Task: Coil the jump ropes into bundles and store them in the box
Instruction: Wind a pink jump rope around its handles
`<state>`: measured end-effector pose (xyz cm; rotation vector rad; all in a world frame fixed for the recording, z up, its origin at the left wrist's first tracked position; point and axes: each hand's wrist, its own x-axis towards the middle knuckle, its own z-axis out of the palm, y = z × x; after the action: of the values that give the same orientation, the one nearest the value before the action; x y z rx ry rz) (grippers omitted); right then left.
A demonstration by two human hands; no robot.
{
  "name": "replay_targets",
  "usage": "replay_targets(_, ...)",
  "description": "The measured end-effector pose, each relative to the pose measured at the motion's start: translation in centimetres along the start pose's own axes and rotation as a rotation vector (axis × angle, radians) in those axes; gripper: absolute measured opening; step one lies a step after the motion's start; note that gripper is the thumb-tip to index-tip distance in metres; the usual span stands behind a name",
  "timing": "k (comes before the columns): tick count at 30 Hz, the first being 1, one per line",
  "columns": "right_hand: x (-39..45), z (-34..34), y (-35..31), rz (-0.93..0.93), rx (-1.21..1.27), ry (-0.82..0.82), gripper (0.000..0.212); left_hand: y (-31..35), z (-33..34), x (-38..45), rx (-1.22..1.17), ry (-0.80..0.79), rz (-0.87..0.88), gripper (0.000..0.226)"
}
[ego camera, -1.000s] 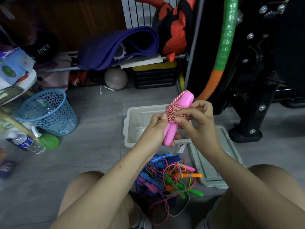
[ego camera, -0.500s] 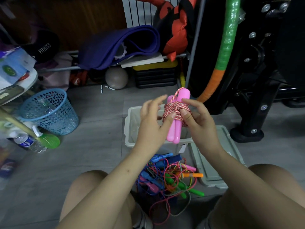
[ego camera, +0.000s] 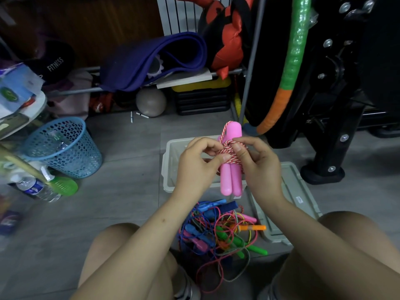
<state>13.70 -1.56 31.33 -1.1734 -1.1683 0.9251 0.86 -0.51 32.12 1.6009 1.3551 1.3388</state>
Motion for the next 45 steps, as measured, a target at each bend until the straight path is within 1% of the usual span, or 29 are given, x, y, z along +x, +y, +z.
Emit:
replay_targets(3, 0.0, 0.1, -0.2, 0.013, 0.023, 0.013, 0.020, -0.2, 0.1, 0.2, 0.014, -0.001, 0.006, 0.033)
replay_targets(5, 0.1, 0.1, -0.4, 0.009, 0.011, 0.013, 0.026, -0.2, 0.1, 0.2, 0.044, 0.001, 0.051, 0.030)
replay_targets(10, 0.2, 0.0, -0.9, 0.044, 0.040, -0.007, 0.020, 0.0, 0.2, 0.1, 0.140, 0.048, 0.223, 0.005)
replay_targets(15, 0.5, -0.2, -1.2, 0.102, 0.092, -0.004, 0.013, 0.3, 0.5, -0.1, 0.288, 0.078, 0.320, 0.004)
replay_targets(18, 0.6, -0.4, -1.2, 0.095, 0.073, -0.010, 0.011, 0.2, 0.5, -0.1, 0.288, 0.063, 0.294, 0.004)
replay_targets(21, 0.7, -0.5, -1.3, 0.072, 0.072, -0.029, 0.012, 0.0, 0.5, -0.1, 0.270, 0.049, 0.248, 0.019)
replay_targets(24, 0.8, -0.6, -1.1, 0.031, 0.042, -0.053, 0.015, 0.0, 0.5, 0.0, 0.279, 0.066, 0.266, 0.017)
replay_targets(26, 0.9, -0.7, -0.6, 0.003, 0.019, -0.077, 0.019, 0.1, 0.5, 0.1, 0.282, 0.072, 0.273, 0.013)
replay_targets(30, 0.9, -0.4, 0.0, -0.038, 0.004, -0.188, 0.031, 0.1, 0.1, 0.3, 0.302, 0.063, 0.276, 0.012)
replay_targets(32, 0.9, -0.2, 0.2, -0.026, 0.018, -0.226, 0.038, 0.1, 0.1, 0.3, 0.334, 0.045, 0.266, 0.015)
replay_targets(35, 0.9, 0.0, 0.6, 0.004, 0.068, -0.245, 0.043, 0.1, 0.1, 0.4, 0.382, 0.031, 0.257, 0.016)
replay_targets(39, 0.6, 0.3, 0.8, 0.007, 0.111, -0.255, 0.037, 0.0, 0.1, 0.4, 0.360, 0.029, 0.237, 0.016)
replay_targets(45, 1.1, 0.1, 0.7, -0.022, 0.031, -0.156, 0.029, -0.4, 0.0, 0.4, 0.174, -0.033, 0.161, 0.018)
